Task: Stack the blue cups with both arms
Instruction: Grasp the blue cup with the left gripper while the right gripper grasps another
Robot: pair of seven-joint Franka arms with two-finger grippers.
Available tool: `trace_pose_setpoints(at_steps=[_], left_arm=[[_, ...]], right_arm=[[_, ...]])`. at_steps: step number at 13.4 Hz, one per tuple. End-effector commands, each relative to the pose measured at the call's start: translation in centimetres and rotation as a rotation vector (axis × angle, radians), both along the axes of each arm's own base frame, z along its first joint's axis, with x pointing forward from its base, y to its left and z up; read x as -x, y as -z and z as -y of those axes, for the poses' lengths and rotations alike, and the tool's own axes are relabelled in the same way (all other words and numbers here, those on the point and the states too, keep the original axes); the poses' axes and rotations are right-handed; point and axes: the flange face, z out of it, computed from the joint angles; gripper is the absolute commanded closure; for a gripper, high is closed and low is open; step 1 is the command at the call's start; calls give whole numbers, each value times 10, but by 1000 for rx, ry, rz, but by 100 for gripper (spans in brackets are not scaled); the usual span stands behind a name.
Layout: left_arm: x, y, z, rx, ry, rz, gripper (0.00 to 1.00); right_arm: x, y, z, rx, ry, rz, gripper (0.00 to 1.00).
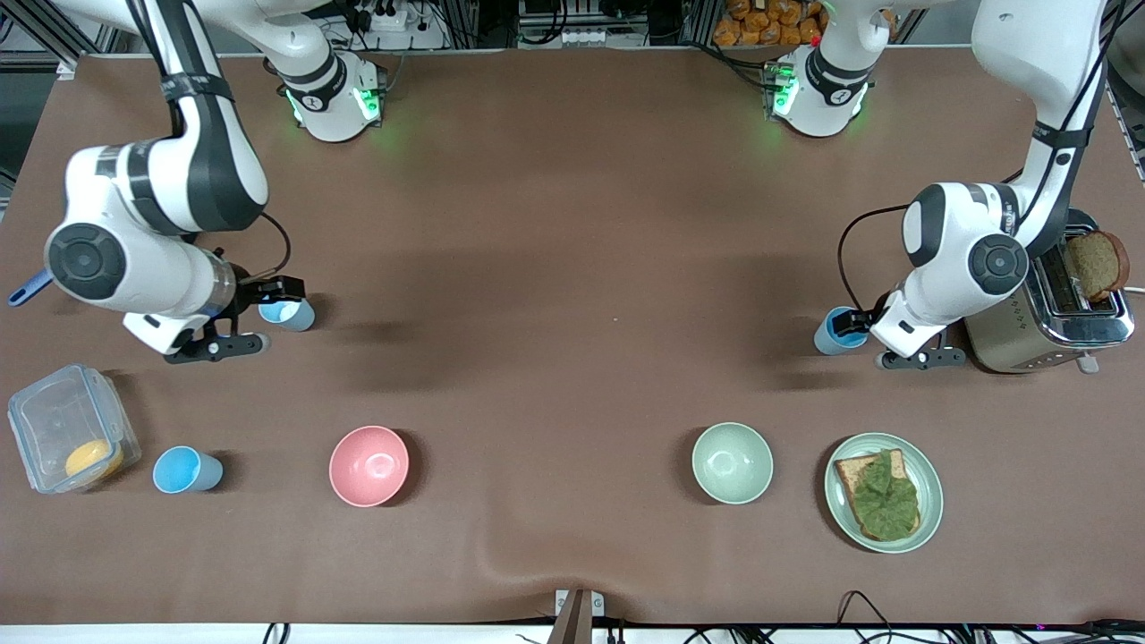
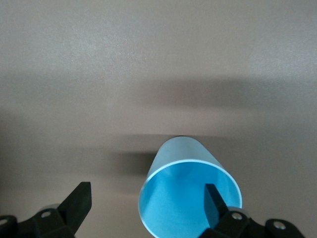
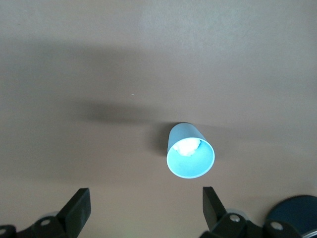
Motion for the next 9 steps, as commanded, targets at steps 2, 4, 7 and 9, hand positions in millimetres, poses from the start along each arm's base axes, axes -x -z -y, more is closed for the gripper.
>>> trace_pose_setpoints(at_steps=[2,4,7,9], left_arm=[[1,5,0,6,1,3,25],[1,7,4,5,-1,0,68],[-1,5,8,7,5,6,100],[-2,0,7,9,2,15,100]], right_arm=[[43,42,13,-24,43,31,0],[57,74,20,-28,54,70,0],[63,95,25,-23,62,54,0],[65,114,25,-16,62,19,0]])
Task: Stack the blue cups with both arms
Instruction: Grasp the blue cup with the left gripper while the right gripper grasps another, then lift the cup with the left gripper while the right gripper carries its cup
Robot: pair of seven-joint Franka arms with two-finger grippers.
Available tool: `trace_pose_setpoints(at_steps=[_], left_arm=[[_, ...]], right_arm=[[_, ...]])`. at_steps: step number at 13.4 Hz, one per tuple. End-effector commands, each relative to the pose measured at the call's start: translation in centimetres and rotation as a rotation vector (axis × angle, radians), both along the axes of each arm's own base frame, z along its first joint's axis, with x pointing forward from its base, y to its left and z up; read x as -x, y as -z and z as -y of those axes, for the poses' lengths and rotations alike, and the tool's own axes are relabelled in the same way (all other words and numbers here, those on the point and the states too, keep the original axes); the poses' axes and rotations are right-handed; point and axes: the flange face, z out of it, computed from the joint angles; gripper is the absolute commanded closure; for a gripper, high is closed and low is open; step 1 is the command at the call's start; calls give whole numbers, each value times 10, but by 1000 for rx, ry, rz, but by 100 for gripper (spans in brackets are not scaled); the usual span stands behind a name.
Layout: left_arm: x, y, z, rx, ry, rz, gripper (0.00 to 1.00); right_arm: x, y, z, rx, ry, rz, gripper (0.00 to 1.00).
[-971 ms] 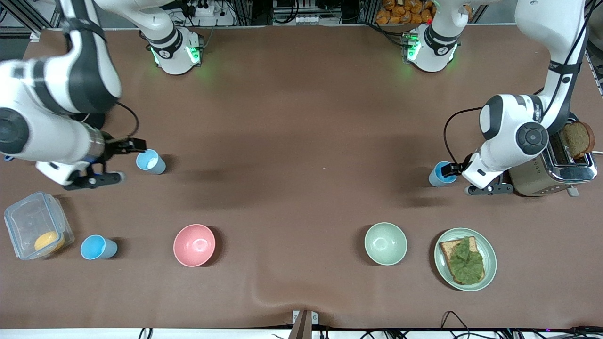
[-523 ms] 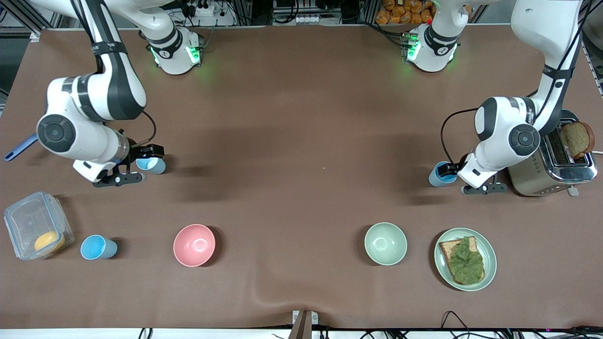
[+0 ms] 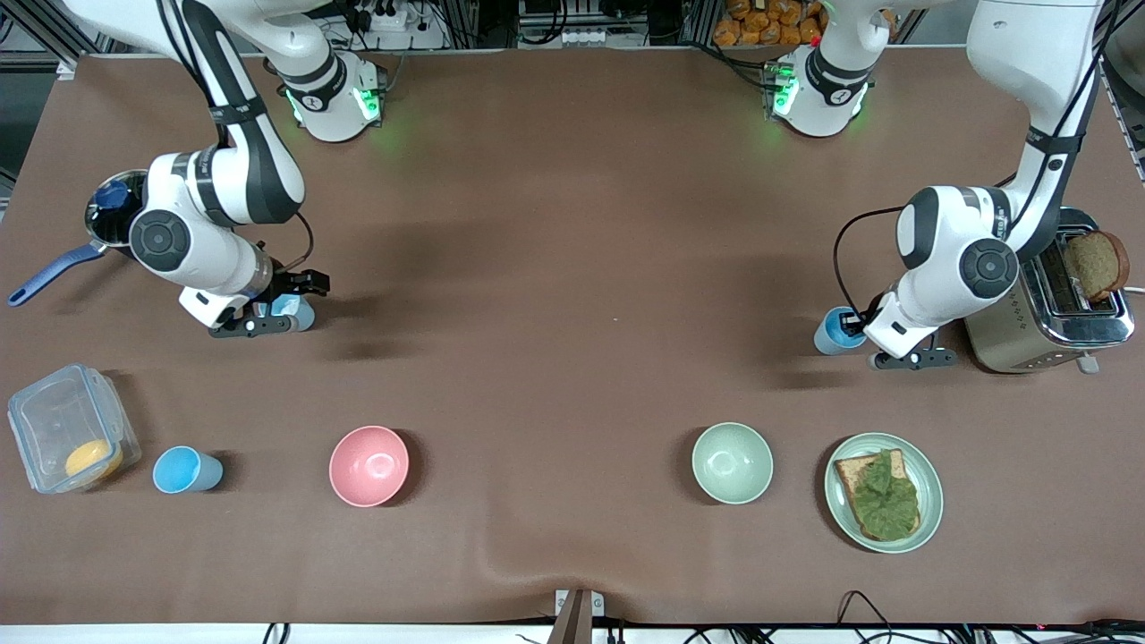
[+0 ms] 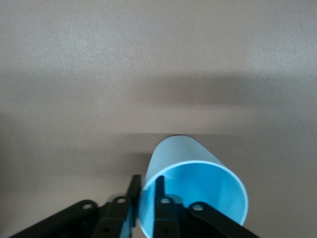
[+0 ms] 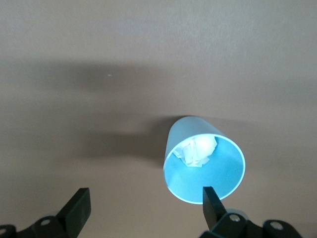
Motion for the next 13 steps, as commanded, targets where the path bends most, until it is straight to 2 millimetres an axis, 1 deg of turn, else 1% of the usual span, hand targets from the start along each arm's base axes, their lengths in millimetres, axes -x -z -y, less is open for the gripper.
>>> trace_pose_setpoints(at_steps=[1,3,4,6,7,8,9,10,11,13], left_arm=[[-4,-9,0,8,-9,26,100],[-7,-18,1,9,-8,42,100],[-11,-29,0,9,-6,59,100],[-17,-52,-1,11,-2,98,100],[-18,-64,1,11,3,108,100],[-21,-75,0,11,1,117,100],[-25,-90,0,11,3,121,100],[-28,-100,1,10,4,119,100],[-32,-115,2,11,7,118,100],[-37,-137,7,16,11,117,100]], right_arm=[[4,17,5,-7,27,-18,0],[4,31,4,-1,24,-38,0],[4,38,6,1,28,-47,0],[2,41,6,1,26,-46,0],[0,40,6,1,26,-43,11],[1,44,6,2,23,-52,32],[-1,45,3,3,20,-55,68],[-2,48,3,5,18,-61,93],[-5,45,0,5,15,-58,100],[-15,36,-4,10,12,-105,100]])
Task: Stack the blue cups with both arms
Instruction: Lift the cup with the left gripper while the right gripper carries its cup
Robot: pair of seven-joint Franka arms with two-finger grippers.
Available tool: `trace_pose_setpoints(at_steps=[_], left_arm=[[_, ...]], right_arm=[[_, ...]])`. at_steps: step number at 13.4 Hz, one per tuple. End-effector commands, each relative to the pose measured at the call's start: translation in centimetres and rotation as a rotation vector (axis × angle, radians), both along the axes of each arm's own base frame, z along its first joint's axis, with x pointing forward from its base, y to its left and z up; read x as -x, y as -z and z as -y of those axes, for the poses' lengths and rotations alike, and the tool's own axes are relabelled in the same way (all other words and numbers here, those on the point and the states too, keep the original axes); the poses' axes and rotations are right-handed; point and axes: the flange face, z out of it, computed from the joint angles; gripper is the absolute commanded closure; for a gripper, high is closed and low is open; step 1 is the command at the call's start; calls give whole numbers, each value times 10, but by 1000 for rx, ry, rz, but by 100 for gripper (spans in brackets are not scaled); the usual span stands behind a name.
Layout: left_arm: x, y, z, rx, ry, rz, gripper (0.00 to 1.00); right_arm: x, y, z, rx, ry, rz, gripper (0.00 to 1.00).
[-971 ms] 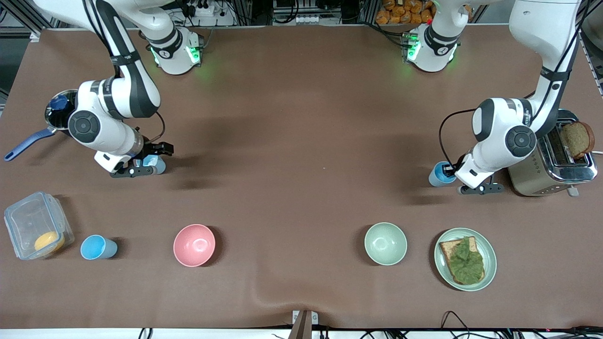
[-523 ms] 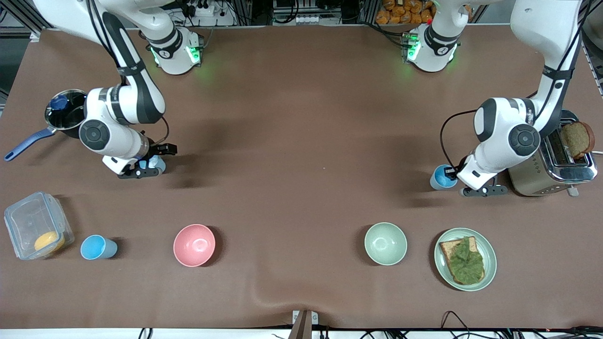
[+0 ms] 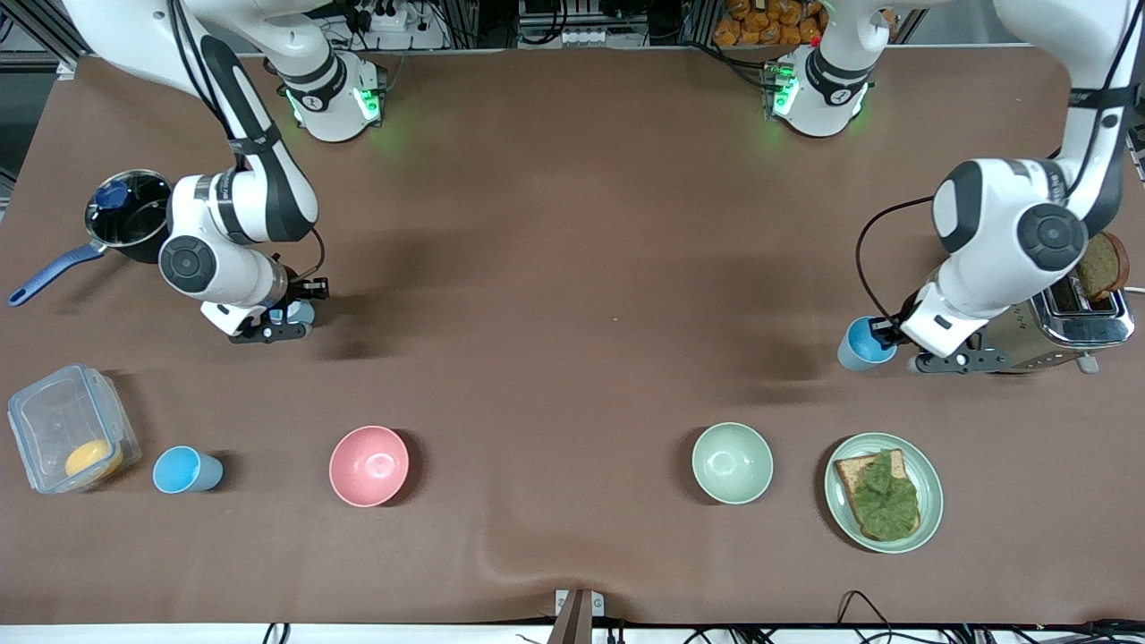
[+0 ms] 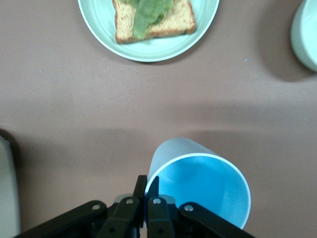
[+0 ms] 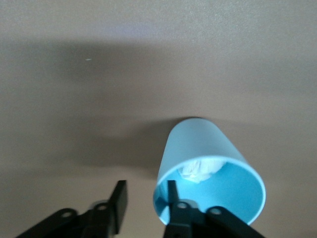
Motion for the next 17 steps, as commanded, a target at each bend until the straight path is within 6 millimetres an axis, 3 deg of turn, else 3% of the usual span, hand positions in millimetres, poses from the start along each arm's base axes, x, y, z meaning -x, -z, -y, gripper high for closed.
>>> trace_pose_setpoints(at_steps=[1,4,7,9,14,17], left_arm=[[-5,-33,10,16,12,-5,100],[-10,-70,34,24,39,-13,100],[-14,-103,62,32,17,-21,100],[-12,-110,82,38,-11,-25,100],[-3,-117,132,59,-112,-27,100],[1,-117,151,64,-118,-31,100]], right_arm=[[-23,-18,-5,-4,12,-49,100],[-36,-40,-11,0,6,-92,100],[-37,-45,-48,-37,15,-102,100],[-42,-59,-94,-56,44,-103,100],[-33,-67,-248,-84,158,-91,100],[-29,-58,-308,-113,207,-103,100]])
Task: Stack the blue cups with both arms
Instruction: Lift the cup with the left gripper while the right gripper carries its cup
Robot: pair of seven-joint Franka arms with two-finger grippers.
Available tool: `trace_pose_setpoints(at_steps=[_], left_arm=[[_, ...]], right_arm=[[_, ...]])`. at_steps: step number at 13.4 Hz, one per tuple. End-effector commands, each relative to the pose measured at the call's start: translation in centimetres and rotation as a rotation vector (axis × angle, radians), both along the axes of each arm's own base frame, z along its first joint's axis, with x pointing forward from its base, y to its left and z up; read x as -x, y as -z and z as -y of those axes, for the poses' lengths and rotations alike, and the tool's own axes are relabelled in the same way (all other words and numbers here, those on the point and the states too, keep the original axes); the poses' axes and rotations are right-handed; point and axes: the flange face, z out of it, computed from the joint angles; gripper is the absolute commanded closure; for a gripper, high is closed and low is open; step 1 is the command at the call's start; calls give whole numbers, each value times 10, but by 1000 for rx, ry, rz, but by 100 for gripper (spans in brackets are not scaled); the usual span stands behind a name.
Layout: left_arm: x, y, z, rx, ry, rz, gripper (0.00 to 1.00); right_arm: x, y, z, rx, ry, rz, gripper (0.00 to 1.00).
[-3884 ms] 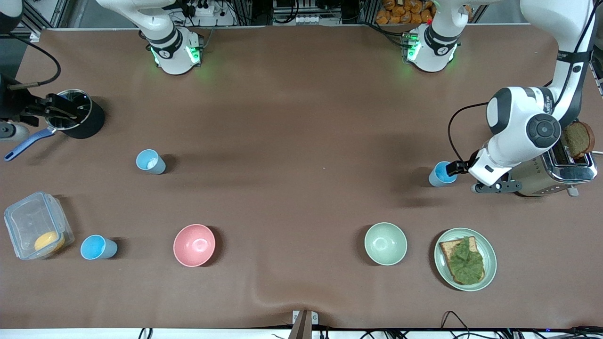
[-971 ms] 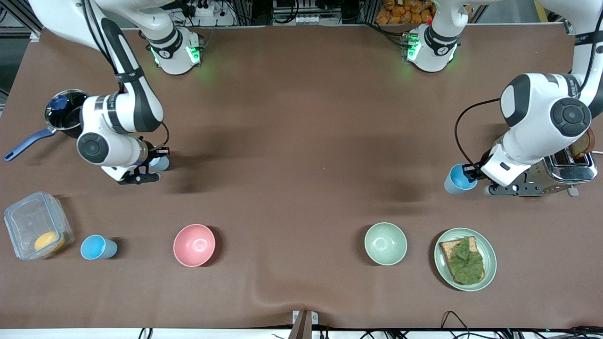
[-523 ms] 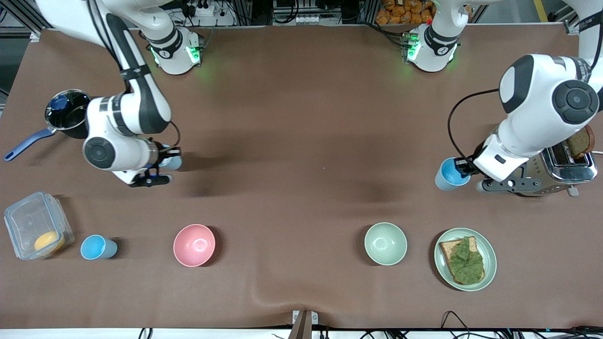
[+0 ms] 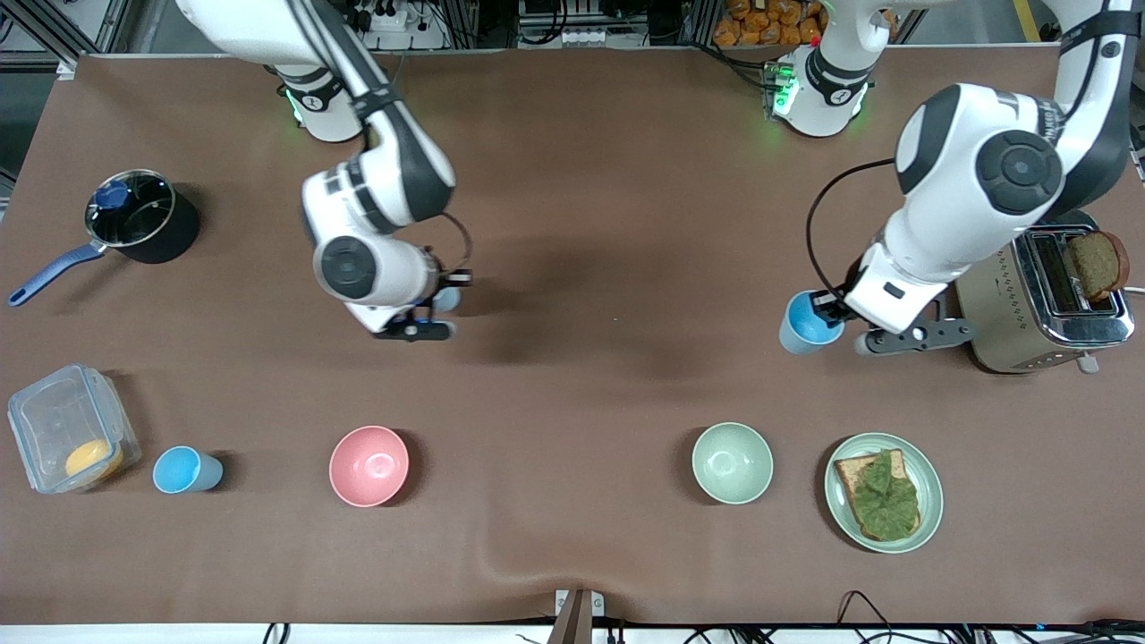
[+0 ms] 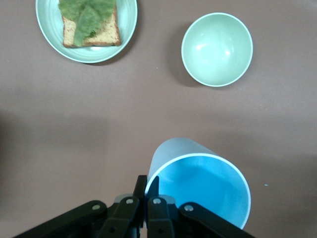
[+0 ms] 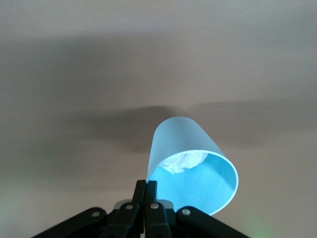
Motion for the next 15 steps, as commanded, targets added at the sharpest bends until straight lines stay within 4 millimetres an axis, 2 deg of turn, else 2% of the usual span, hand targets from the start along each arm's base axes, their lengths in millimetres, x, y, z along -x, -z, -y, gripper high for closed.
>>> trace_pose_setpoints(at_steps=[1,4,8,9,10,13,15], left_arm=[[0,-4,12,23,-35,-20,100],[1,-5,28,34,-77,-22,100],[6,0,46,39,-104,-34,100],[6,-1,47,36,-101,-32,100],[3,-10,47,40,-98,-12,100],[5,-25,54,54,-92,10,100],[24,-35,72,39,-53,-26,100]], right_arm=[[-6,14,-44,-13,35,-21,100],[-8,30,-56,-4,67,4,100],[1,43,-72,4,56,8,100],[1,46,-73,6,54,7,74],[0,45,-73,8,48,12,1],[-9,22,-71,-12,52,28,0],[-19,-2,-66,-9,46,4,0]])
